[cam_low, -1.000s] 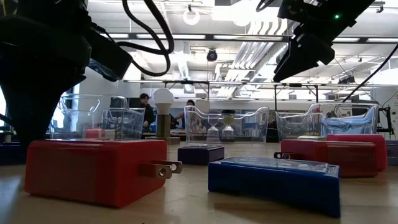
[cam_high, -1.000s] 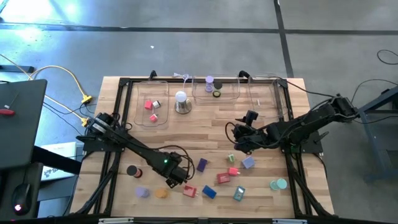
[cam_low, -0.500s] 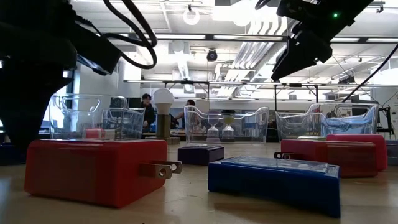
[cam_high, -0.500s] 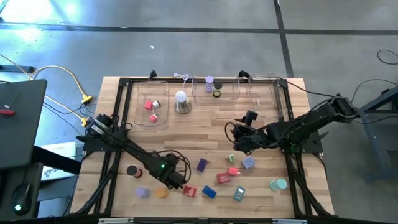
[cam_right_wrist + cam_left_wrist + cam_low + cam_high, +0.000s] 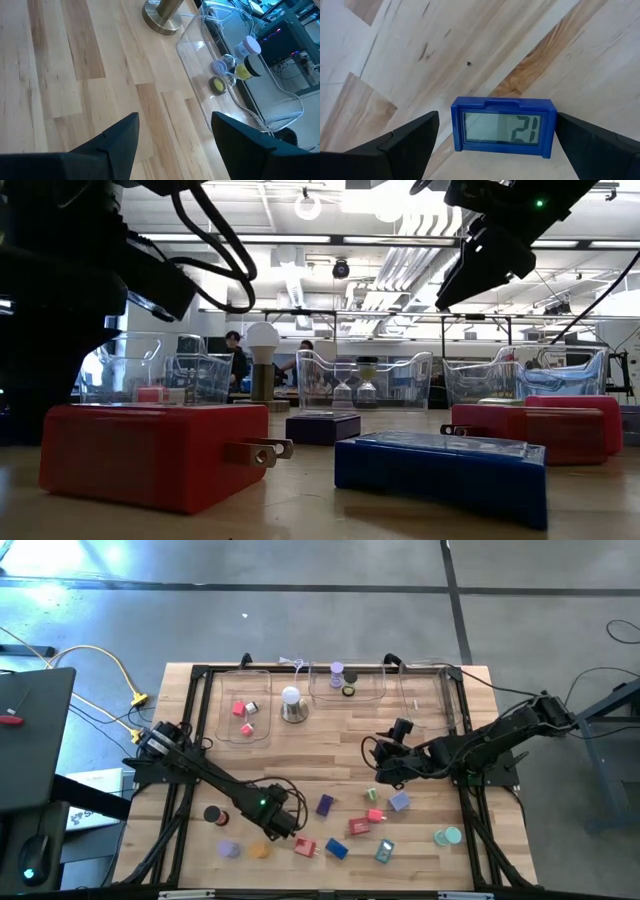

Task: Pick & Place Office items
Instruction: Put the left blue digital clock into the right transparent bin

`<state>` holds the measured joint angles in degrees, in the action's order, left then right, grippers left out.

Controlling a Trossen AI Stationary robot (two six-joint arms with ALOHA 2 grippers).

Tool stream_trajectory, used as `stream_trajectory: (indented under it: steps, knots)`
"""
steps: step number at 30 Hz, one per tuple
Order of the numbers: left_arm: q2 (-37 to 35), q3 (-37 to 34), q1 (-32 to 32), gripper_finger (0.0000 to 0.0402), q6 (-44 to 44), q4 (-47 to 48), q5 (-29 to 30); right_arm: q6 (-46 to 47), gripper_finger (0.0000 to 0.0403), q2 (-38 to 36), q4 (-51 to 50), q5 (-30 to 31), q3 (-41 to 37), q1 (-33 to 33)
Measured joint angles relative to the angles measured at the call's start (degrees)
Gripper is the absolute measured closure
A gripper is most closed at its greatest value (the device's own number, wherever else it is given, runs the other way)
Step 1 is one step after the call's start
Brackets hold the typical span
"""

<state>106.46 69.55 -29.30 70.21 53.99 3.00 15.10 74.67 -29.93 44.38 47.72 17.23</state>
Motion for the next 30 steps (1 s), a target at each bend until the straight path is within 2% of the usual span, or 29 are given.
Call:
stream_trajectory:
  steps: [5, 9, 12, 17, 24, 30]
  knots:
    - [-0.03, -0.28, 0.0, 0.0016, 0.01, -0.72, 0.03, 0.04, 0.0165, 0.0, 0.06, -2.94, 0.0, 0.0]
    - [-0.03, -0.32, 0.0, 0.0029, 0.09, -1.09, 0.16, 0.04, 0.0165, 0.0, 0.21, -2.98, 0.0, 0.0]
    - [-0.02, -0.32, -0.02, 0.0057, 0.1, -1.55, 0.14, 0.03, 0.0165, 0.0, 0.21, -3.0, 0.0, 0.0]
    - [0.02, -0.32, 0.16, 0.0127, -0.27, -1.86, 0.14, -0.14, 0.0165, 0.0, 0.21, -3.0, 0.0, 0.0]
    - [-0.12, -0.24, 0.61, 0.0127, -4.19, -2.12, 1.9, -0.16, 0.0165, 0.0, 0.21, -3.0, 0.0, 0.0]
    - [-4.03, -0.39, 0.79, 0.0127, -6.36, -1.65, 7.51, -0.16, 0.0165, 0.0, 0.21, -2.98, 0.0, 0.0]
